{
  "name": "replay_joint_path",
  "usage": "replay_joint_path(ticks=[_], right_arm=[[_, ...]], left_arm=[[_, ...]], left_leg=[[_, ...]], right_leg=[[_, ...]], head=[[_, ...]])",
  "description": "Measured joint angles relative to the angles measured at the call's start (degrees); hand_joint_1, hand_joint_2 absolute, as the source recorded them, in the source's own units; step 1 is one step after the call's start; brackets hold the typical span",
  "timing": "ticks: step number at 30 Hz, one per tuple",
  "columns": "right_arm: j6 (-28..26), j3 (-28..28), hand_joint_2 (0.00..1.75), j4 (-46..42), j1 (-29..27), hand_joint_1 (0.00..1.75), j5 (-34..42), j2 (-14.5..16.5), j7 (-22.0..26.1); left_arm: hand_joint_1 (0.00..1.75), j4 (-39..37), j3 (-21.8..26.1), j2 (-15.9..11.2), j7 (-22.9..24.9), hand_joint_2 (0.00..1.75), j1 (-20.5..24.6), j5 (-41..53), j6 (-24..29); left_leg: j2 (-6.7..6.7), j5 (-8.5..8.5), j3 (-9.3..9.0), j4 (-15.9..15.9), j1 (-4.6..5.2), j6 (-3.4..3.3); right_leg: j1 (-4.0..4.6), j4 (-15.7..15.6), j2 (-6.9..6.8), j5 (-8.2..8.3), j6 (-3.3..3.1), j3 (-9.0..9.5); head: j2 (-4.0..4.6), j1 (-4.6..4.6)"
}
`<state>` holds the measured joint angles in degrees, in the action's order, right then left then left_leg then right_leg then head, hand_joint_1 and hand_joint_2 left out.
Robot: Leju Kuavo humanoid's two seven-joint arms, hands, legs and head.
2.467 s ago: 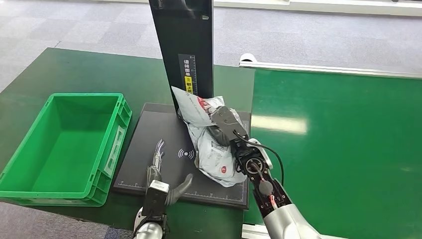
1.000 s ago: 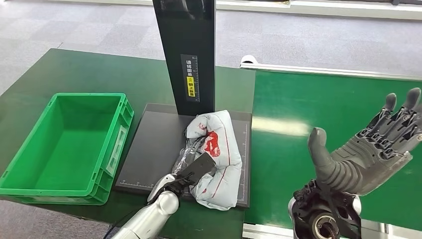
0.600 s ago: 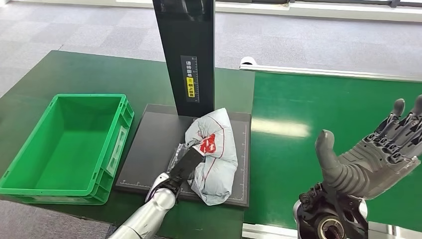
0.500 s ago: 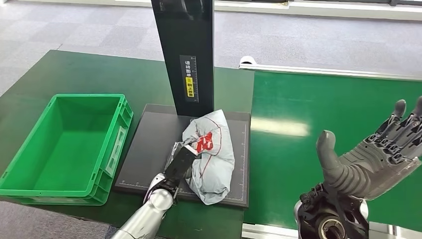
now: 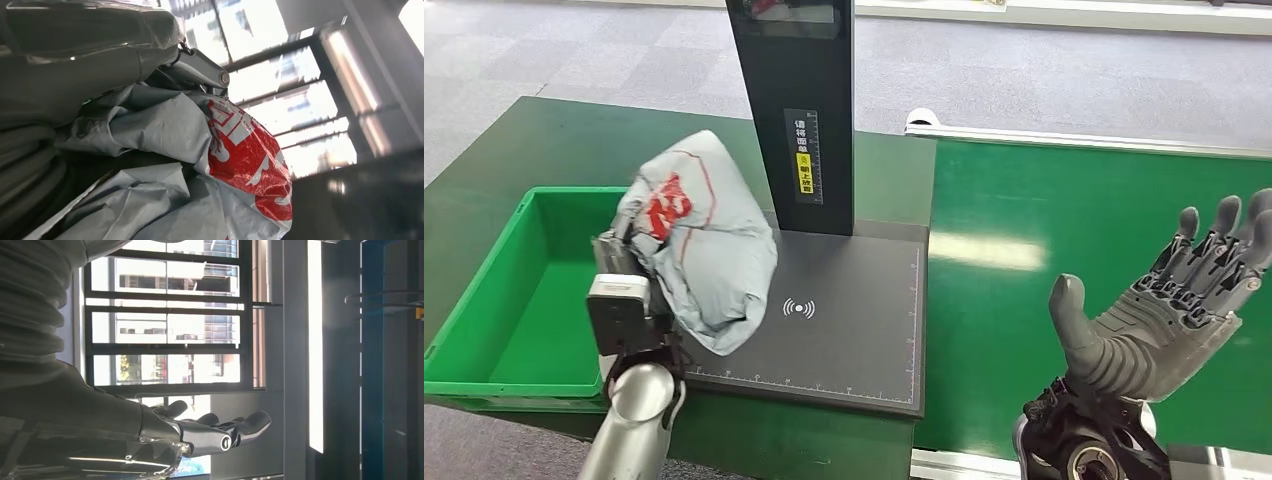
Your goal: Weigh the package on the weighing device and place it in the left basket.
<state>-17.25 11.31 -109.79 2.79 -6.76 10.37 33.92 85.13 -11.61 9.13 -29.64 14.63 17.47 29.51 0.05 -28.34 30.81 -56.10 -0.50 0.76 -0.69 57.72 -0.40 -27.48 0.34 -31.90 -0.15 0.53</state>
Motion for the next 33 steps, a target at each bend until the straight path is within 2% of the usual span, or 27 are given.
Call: replay_joint_path(ticks=[2, 5, 11, 15, 19, 21, 23, 25, 33], right_arm=[[0.2, 0.0, 1.75, 0.6, 0.0, 0.00, 0.9, 0.0, -0.1], [0.4, 0.0, 1.75, 1.8, 0.2, 0.00, 2.0, -0.1, -0.5], [0.4, 0.1, 1.75, 4.4, 1.7, 0.00, 3.5, -0.4, -1.7], [0.1, 0.1, 1.75, 5.6, 2.3, 0.00, 3.9, -0.6, -2.1], [-0.2, 0.1, 1.75, 6.4, 2.3, 0.00, 4.2, -0.7, -2.6], [-0.5, 0.1, 1.75, 6.7, 2.3, 0.00, 4.4, -0.7, -2.7], [-0.7, 0.0, 1.75, 7.0, 2.3, 0.00, 4.6, -0.8, -2.7], [-0.7, 0.0, 1.75, 7.3, 2.2, 0.00, 5.1, -0.9, -2.7], [0.5, -0.7, 1.75, 8.4, 1.8, 0.00, 8.3, -1.3, -2.9]], left_arm=[[1.75, 0.4, 3.6, -1.1, 0.8, 1.75, 1.5, 0.5, 1.1], [1.75, -3.0, 9.3, -3.6, 2.0, 1.75, 5.6, -0.2, 1.1], [1.75, -18.1, 19.8, -9.0, 2.2, 1.75, 15.2, -1.1, 1.6], [1.75, -27.8, 24.4, -11.8, 2.1, 1.75, 19.5, -0.7, 2.7], [1.72, -33.9, 27.1, -13.6, 0.5, 1.75, 21.4, -1.6, 3.5], [1.54, -35.4, 28.2, -14.1, -0.3, 1.75, 21.5, -2.6, 3.6], [0.70, -36.1, 29.1, -14.4, -1.0, 1.75, 21.5, -3.6, 3.5], [0.00, -36.2, 29.9, -14.4, -1.7, 1.75, 21.4, -4.8, 3.2], [0.00, -28.1, 31.4, -14.0, -5.2, 1.75, 16.8, -11.9, 0.0]], left_leg=[[0.00, 0.03, 0.00, 0.0, -0.02, 0.01], [0.00, 0.11, 0.00, 0.0, -0.04, 0.02], [0.03, 0.20, -0.01, 0.0, -0.07, 0.05], [0.03, 0.21, 0.04, 0.0, -0.07, 0.06], [0.04, 0.20, 0.15, 0.0, -0.07, 0.06], [0.04, 0.20, 0.18, 0.0, -0.07, 0.06], [0.04, 0.20, 0.20, 0.0, -0.07, 0.06], [0.03, 0.20, 0.21, 0.0, -0.07, 0.06], [0.10, 0.20, 0.22, 0.0, -0.07, 0.06]], right_leg=[[0.02, 0.0, 0.00, 0.01, -0.01, 0.00], [0.04, 0.0, 0.00, 0.06, -0.08, 0.00], [0.11, 0.0, 0.01, 0.15, -0.17, -0.02], [0.11, 0.0, 0.01, 0.15, -0.17, -0.07], [0.11, 0.0, 0.01, 0.15, -0.17, -0.18], [0.11, 0.0, 0.02, 0.15, -0.17, -0.22], [0.11, 0.0, 0.02, 0.15, -0.17, -0.24], [0.11, 0.0, 0.01, 0.15, -0.17, -0.24], [0.11, 0.0, 0.08, 0.15, -0.17, -0.27]], head=[[0.01, -0.01], [0.02, -0.01], [0.01, -0.02], [0.01, -0.02], [0.00, -0.03], [0.01, -0.03], [0.01, -0.03], [0.01, -0.02], [0.00, -0.02]])
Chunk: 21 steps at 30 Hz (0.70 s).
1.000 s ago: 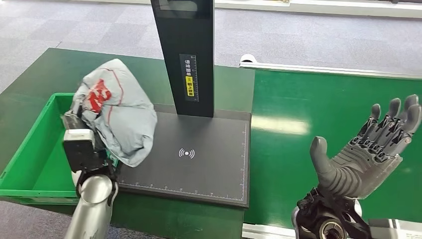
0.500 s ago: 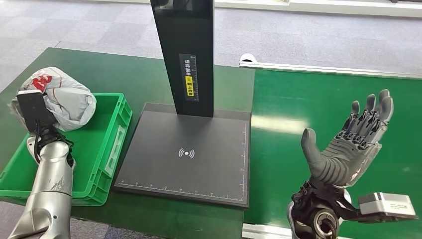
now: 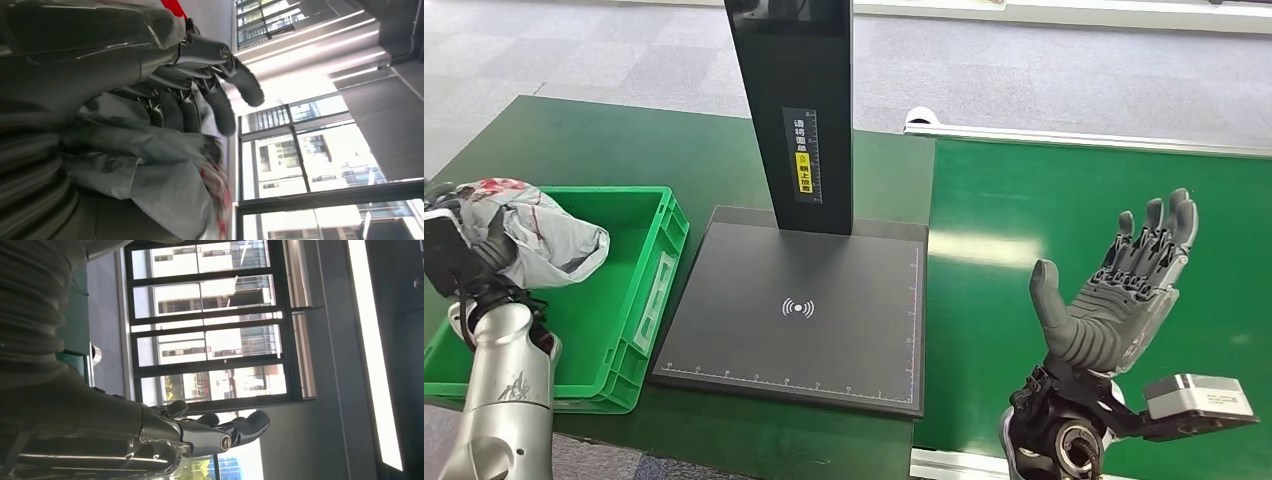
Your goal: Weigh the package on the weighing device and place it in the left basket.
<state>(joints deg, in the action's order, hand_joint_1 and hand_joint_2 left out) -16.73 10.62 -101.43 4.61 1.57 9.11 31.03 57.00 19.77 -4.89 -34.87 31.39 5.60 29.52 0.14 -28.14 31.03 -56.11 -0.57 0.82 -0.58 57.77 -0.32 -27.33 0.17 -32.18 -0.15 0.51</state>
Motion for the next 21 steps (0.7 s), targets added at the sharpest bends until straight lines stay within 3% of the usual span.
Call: replay_joint_path(ticks=[6, 14, 18, 21], right_arm=[[0.7, -0.6, 1.75, 0.8, 0.1, 0.00, 1.0, 0.0, -0.4], [1.0, -0.8, 1.75, 1.6, 0.1, 0.00, 1.5, 0.0, -0.8], [1.8, -0.8, 1.75, 2.5, 0.3, 0.00, 2.0, 0.0, -1.5], [2.5, -0.9, 1.75, 3.8, 0.7, 0.00, 1.9, 0.0, -2.3]], left_arm=[[0.00, 9.5, 0.7, 0.7, -1.5, 1.75, -4.2, -5.1, -1.8], [0.00, 15.9, 1.3, 1.5, -2.4, 1.75, -6.7, -8.3, -3.0], [0.00, 23.0, 1.0, 2.8, -4.6, 1.75, -10.5, -9.4, -3.4], [0.00, 30.8, -1.8, 4.7, -4.4, 1.75, -14.5, -6.0, -2.5]], left_leg=[[-0.01, -0.01, 0.02, 0.0, 0.00, 0.00], [0.03, 0.00, 0.00, 0.0, 0.00, 0.00], [0.08, -0.01, 0.02, 0.0, 0.00, 0.00], [0.06, -0.03, 0.04, 0.0, 0.02, -0.02]], right_leg=[[0.00, 0.0, -0.01, 0.00, 0.00, 0.00], [0.00, 0.0, 0.02, 0.01, 0.00, 0.01], [0.00, 0.0, 0.05, 0.00, 0.00, -0.04], [-0.02, 0.0, 0.02, -0.01, 0.01, -0.05]], head=[[0.01, -0.01], [-0.01, 0.00], [0.01, 0.01], [0.00, -0.01]])
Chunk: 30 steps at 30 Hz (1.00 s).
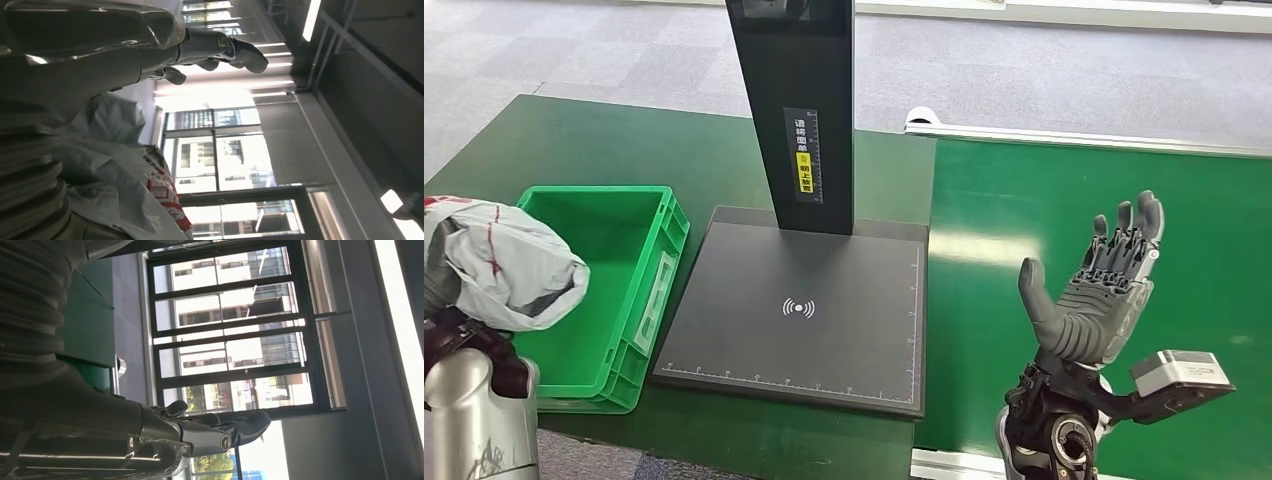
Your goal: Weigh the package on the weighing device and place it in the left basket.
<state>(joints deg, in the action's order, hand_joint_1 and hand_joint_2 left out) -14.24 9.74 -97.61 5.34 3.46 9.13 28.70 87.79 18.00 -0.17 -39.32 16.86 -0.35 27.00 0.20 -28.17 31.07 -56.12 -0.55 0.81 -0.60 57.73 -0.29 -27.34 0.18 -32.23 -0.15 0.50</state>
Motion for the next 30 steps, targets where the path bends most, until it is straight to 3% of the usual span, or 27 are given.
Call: replay_joint_path(ticks=[6, 10, 13, 18, 25, 30], right_arm=[[0.6, 0.0, 1.75, 1.7, -0.1, 0.00, -1.5, 0.4, -0.8], [0.9, -0.1, 1.75, 2.3, -0.3, 0.00, -2.6, 0.9, -1.4], [1.1, -0.2, 1.75, 2.8, -0.2, 0.00, -3.0, 1.1, -1.8], [1.1, -0.4, 1.75, 3.5, -0.2, 0.00, -3.1, 1.3, -1.8], [1.2, -0.6, 1.75, 4.0, -0.2, 0.00, -3.1, 1.3, -1.9], [1.5, -0.7, 1.75, 4.1, -0.1, 0.00, -2.7, 1.3, -2.5]], left_arm=[[0.00, 5.5, -9.4, 1.6, 8.0, 1.75, -4.9, 9.1, 1.8], [0.00, 2.8, -10.7, 1.7, 14.3, 1.75, -4.4, 11.9, -0.9], [0.00, -3.2, -10.3, 0.9, 18.9, 1.75, -1.5, 16.8, -3.0], [0.00, -12.0, -8.3, -0.9, 20.2, 1.75, 3.4, 19.3, -4.2], [0.00, -16.1, -7.3, -1.6, 21.1, 1.75, 5.5, 20.6, -4.2], [0.00, -24.3, -5.4, -5.0, 21.7, 1.75, 11.7, 21.6, -3.6]], left_leg=[[-0.08, 0.00, 0.00, 0.0, 0.01, -0.01], [-0.07, 0.04, -0.06, 0.0, -0.02, 0.02], [-0.09, 0.10, -0.06, 0.0, -0.07, 0.08], [0.04, 0.13, -0.08, 0.0, -0.08, 0.11], [0.01, 0.12, -0.06, 0.0, -0.07, 0.11], [-0.05, 0.21, -0.07, 0.0, -0.12, 0.15]], right_leg=[[-0.02, 0.0, -0.03, 0.04, 0.02, 0.03], [0.02, 0.0, -0.02, 0.07, -0.01, 0.04], [0.07, 0.0, -0.02, 0.09, -0.03, 0.07], [0.08, 0.0, 0.03, 0.15, -0.12, 0.07], [0.07, 0.0, 0.01, 0.15, -0.12, 0.07], [0.12, 0.1, 0.01, 0.18, -0.16, 0.06]], head=[[0.00, 0.00], [0.00, 0.02], [0.00, 0.01], [0.00, 0.01], [0.01, 0.01], [0.00, 0.01]])
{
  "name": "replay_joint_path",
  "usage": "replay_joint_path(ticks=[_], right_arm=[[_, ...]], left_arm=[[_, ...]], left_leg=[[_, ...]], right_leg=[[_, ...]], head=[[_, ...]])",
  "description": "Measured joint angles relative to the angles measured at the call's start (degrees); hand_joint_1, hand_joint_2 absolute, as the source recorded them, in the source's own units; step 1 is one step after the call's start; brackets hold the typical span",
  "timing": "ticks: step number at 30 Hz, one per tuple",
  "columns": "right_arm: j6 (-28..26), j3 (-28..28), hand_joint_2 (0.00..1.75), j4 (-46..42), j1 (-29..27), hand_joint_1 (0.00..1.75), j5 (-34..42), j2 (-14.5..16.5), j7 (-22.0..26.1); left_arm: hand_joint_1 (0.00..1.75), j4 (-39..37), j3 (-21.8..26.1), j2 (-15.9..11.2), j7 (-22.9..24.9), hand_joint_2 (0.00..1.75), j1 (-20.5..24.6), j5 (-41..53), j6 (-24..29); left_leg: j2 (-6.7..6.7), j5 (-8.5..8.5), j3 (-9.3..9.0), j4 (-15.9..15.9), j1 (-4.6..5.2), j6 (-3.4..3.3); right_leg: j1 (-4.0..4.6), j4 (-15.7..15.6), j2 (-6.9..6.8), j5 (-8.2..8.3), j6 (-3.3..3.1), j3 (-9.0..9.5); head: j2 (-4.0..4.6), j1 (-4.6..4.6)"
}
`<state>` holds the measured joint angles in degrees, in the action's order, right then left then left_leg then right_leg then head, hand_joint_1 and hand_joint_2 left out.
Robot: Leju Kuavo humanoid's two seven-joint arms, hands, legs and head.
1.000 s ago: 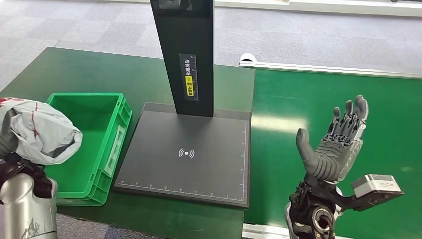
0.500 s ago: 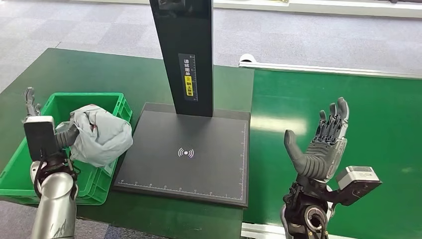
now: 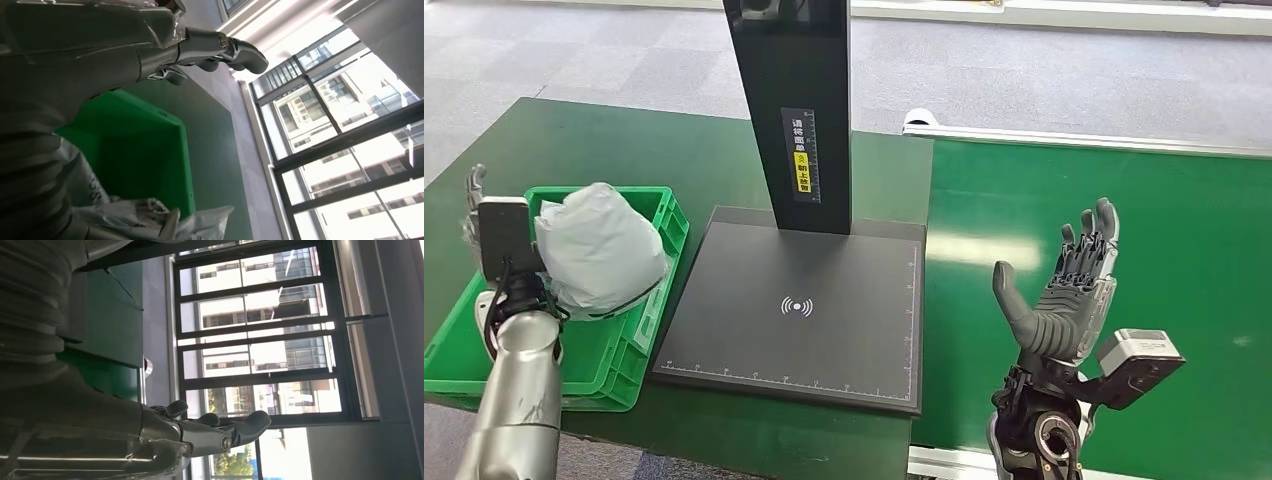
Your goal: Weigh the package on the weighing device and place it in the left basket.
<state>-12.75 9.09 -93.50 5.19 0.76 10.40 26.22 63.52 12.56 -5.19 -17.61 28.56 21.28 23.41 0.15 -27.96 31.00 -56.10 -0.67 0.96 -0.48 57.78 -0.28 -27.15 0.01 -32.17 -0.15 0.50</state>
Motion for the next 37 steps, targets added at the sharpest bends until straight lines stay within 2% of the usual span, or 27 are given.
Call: replay_joint_path(ticks=[7, 12, 17, 24, 26, 28, 34, 37], right_arm=[[0.1, -0.1, 1.75, 0.5, 0.3, 0.00, 0.4, 0.0, -0.4], [0.1, -0.1, 1.75, 1.2, 0.8, 0.00, 0.6, 0.0, -0.5], [0.1, 0.1, 1.75, 2.0, 1.2, 0.00, 1.5, -0.3, -0.4], [0.1, 0.7, 1.75, 3.1, 2.0, 0.00, 2.0, -0.4, -0.2], [0.1, 0.8, 1.75, 3.4, 2.2, 0.00, 2.0, -0.5, -0.2], [0.0, 0.8, 1.75, 3.6, 2.3, 0.00, 2.0, -0.5, -0.2], [-0.1, 0.6, 1.75, 3.7, 2.3, 0.00, 1.7, -0.6, -0.3], [0.1, 0.6, 1.75, 3.7, 2.3, 0.00, 1.4, -0.6, -0.5]], left_arm=[[0.00, -12.7, 4.0, -4.2, -3.5, 1.75, 8.3, -4.6, 1.2], [0.00, -19.3, 8.4, -7.0, -7.7, 1.75, 12.3, -10.7, 5.3], [0.00, -23.5, 11.2, -10.0, -8.7, 1.75, 16.7, -11.4, 8.1], [0.00, -25.4, 12.3, -12.2, -10.0, 1.75, 19.7, -12.2, 8.3], [0.00, -25.9, 12.1, -12.5, -8.4, 1.75, 20.0, -11.4, 5.9], [0.00, -26.9, 10.9, -12.8, -4.7, 1.75, 20.3, -8.7, 1.3], [0.00, -31.1, 2.8, -13.4, 5.8, 1.75, 22.2, 2.3, -13.8], [0.00, -32.4, -0.9, -13.7, 8.6, 1.75, 23.0, 5.3, -17.4]], left_leg=[[0.01, 0.06, 0.03, 0.0, -0.04, 0.05], [0.10, 0.06, 0.07, 0.0, -0.04, 0.05], [0.06, 0.06, 0.12, 0.0, -0.05, 0.05], [0.09, 0.06, 0.10, 0.0, -0.04, 0.05], [0.05, 0.06, 0.10, 0.0, -0.04, 0.05], [-0.02, 0.06, 0.11, 0.0, -0.04, 0.06], [0.08, 0.07, 0.09, 0.0, -0.04, 0.06], [0.13, 0.07, 0.09, 0.0, -0.04, 0.06]], right_leg=[[0.05, 0.1, 0.01, 0.03, -0.04, -0.02], [0.05, 0.1, 0.04, 0.03, -0.04, -0.10], [0.06, 0.1, 0.02, 0.03, -0.04, -0.13], [0.05, 0.1, 0.04, 0.03, -0.04, -0.14], [0.05, 0.1, 0.01, 0.03, -0.04, -0.15], [0.05, 0.1, -0.04, 0.03, -0.04, -0.14], [0.05, 0.1, 0.03, 0.08, -0.03, -0.12], [0.05, 0.1, 0.07, 0.09, -0.03, -0.14]], head=[[0.00, 0.00], [0.01, -0.01], [0.00, -0.02], [0.01, -0.01], [0.01, -0.02], [0.01, -0.01], [0.00, -0.01], [0.01, -0.01]])
